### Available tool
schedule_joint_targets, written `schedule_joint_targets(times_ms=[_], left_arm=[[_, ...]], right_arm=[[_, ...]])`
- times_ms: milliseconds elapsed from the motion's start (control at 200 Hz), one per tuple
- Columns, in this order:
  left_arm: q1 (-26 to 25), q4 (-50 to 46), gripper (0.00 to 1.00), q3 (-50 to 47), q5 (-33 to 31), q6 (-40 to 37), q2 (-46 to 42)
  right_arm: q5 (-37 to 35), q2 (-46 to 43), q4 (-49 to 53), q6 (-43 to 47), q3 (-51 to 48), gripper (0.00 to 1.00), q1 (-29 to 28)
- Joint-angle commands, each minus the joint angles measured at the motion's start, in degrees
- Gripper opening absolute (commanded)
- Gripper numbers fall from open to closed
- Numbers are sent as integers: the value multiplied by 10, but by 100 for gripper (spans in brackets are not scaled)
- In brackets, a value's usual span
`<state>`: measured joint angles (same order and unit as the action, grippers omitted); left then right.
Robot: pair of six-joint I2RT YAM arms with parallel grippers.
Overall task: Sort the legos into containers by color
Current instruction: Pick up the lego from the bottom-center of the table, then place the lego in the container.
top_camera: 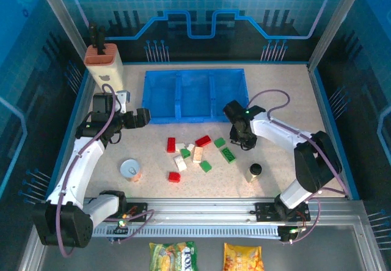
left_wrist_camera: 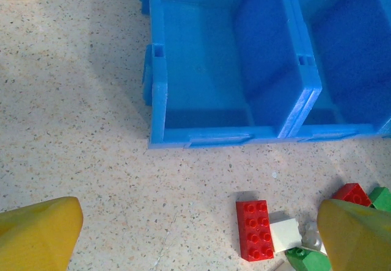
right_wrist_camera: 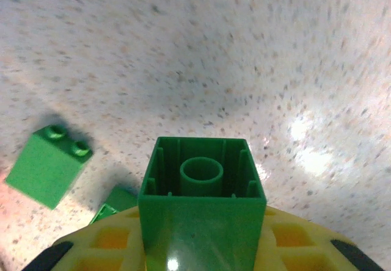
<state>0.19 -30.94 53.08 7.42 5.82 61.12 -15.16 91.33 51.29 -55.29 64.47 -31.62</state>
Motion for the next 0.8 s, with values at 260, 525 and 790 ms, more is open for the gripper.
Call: schedule_joint_targets(times_ms=[260, 525, 790], left_arm=[[-3, 6, 99, -10, 16, -9, -2], [-3, 6, 99, -9, 15, -9, -3], [-3, 4, 99, -10, 10, -9, -3]], right_arm=[[-20, 35, 101, 211, 159, 26, 15], [10, 128, 113, 256, 293, 28, 53], [28, 240, 116, 288, 408, 28, 85]])
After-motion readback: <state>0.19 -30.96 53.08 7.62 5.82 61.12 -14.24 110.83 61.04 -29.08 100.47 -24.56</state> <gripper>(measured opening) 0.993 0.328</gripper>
